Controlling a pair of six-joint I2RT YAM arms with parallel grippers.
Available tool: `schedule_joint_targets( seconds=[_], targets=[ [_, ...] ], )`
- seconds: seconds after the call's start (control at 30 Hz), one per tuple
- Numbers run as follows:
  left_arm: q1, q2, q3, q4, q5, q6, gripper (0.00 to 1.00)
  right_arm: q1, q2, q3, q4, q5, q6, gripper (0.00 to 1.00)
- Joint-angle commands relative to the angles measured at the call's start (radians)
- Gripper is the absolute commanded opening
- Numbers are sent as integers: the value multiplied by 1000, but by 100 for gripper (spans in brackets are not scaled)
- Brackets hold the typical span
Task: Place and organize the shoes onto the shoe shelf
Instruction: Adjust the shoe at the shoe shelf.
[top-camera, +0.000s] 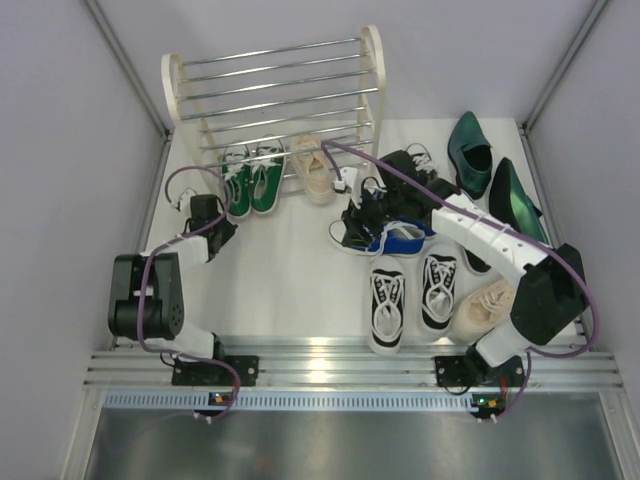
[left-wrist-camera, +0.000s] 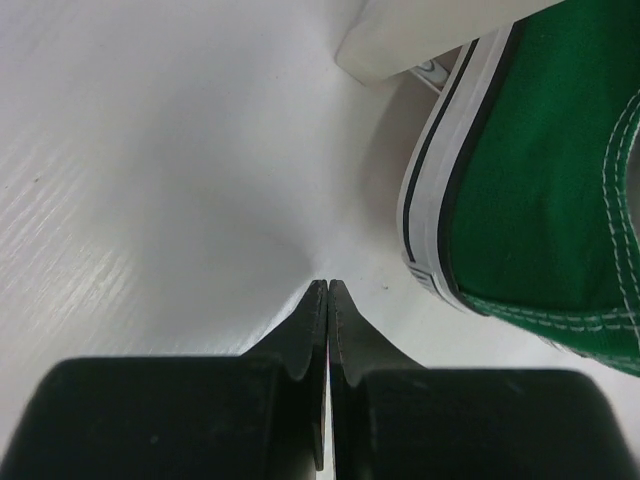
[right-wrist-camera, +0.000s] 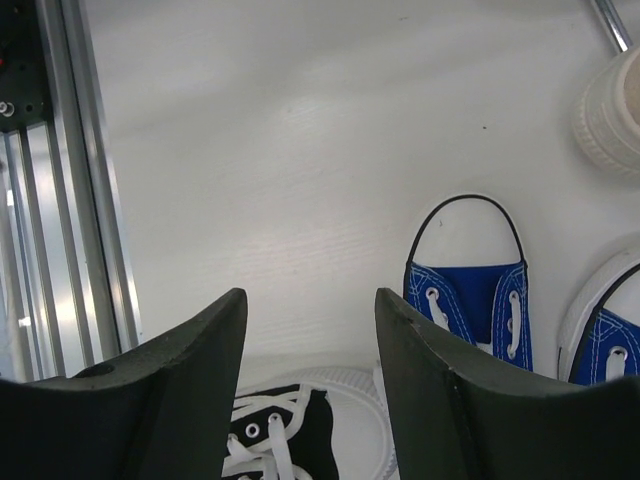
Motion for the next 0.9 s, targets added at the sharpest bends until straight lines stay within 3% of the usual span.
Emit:
schedule_joint_targets(
  seconds=[0.0, 0.87],
  targets=[
    [6, 32, 57, 104, 15, -11, 0, 10, -58, -11, 28, 9, 6, 55],
    [7, 149, 155, 146, 278, 109, 7, -13, -82, -57, 23, 12, 0, 56]
  ],
)
